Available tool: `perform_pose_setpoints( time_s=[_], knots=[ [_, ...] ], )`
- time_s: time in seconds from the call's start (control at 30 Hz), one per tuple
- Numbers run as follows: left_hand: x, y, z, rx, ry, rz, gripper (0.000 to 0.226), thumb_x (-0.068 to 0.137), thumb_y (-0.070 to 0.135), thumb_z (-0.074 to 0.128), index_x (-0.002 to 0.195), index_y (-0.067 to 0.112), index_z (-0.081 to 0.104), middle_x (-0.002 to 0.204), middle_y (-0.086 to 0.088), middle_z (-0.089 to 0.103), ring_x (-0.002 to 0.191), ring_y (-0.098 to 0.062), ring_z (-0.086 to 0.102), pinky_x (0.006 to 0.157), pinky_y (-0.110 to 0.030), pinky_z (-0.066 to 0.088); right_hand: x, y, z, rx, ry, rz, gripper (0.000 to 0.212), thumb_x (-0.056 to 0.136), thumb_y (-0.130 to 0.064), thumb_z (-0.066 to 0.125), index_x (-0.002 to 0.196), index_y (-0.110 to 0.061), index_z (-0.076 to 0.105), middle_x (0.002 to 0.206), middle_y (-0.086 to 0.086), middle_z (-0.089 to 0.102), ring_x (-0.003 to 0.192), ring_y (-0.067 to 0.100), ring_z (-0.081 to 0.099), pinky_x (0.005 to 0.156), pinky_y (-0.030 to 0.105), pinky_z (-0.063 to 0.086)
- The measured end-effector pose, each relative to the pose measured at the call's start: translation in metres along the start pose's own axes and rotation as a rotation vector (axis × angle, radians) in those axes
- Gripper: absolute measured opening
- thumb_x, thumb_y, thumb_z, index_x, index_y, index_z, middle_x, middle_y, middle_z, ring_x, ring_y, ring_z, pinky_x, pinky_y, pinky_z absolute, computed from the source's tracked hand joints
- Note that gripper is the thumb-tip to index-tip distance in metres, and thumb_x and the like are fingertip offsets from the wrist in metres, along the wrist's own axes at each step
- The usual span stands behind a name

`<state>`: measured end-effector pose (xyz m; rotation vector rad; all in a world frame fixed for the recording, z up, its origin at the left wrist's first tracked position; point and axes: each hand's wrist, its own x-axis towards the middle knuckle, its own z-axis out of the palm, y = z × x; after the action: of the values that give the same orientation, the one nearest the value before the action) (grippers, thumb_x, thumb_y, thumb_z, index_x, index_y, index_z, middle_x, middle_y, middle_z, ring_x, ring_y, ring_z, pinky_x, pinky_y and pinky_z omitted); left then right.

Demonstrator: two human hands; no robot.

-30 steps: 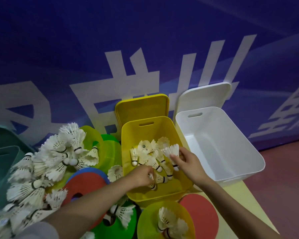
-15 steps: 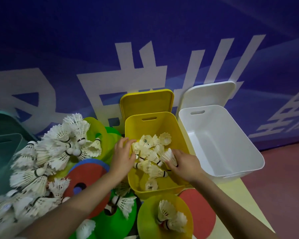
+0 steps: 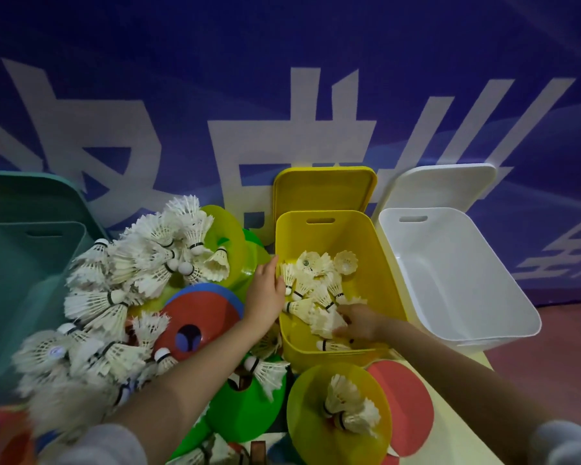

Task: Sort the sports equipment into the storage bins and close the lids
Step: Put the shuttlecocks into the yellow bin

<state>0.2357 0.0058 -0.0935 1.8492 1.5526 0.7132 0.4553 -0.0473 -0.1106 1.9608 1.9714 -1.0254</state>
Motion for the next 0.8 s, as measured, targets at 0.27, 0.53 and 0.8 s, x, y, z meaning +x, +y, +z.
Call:
perform_pose_setpoints(
  time_s=[0.27,0.53,0.8],
  knots=[
    [0.001,-0.005,0.004,-0.038,0.052,-0.019,0.049,0.098,0.022,0.044,0.146,0.022,0.033,0.139,-0.005,0.043,0.097,-0.018,0.058,0.076,-0.034,0.051,0.034,0.015,0.021,-0.112,-0.041,0.025,0.061,0.079,-0.045,0.069,0.130,-0.020,0.048,0.126,0.004,0.055,0.116,0.026,0.052,0.086,0.030,0.041],
    [-0.004,0.012,-0.025,-0.176,0.094,0.027,0.048,0.093,0.028,0.058,0.138,0.019,0.046,0.131,-0.005,0.043,0.119,-0.016,0.045,0.101,-0.028,0.041,0.002,-0.029,-0.021,0.557,0.394,-0.111,0.044,0.087,-0.039,0.065,0.126,-0.022,0.054,0.101,-0.001,0.064,0.087,0.010,0.063,0.077,0.030,0.051],
    [-0.083,-0.022,-0.105,-0.209,0.002,0.114,0.027,0.092,0.014,0.057,0.118,0.025,0.061,0.116,0.005,0.051,0.107,-0.001,0.054,0.089,-0.018,0.049,-0.041,-0.140,-0.007,0.685,0.255,-0.500,0.023,0.091,-0.016,0.062,0.114,-0.019,0.061,0.090,0.000,0.064,0.078,0.008,0.060,0.071,0.020,0.049]
  ],
)
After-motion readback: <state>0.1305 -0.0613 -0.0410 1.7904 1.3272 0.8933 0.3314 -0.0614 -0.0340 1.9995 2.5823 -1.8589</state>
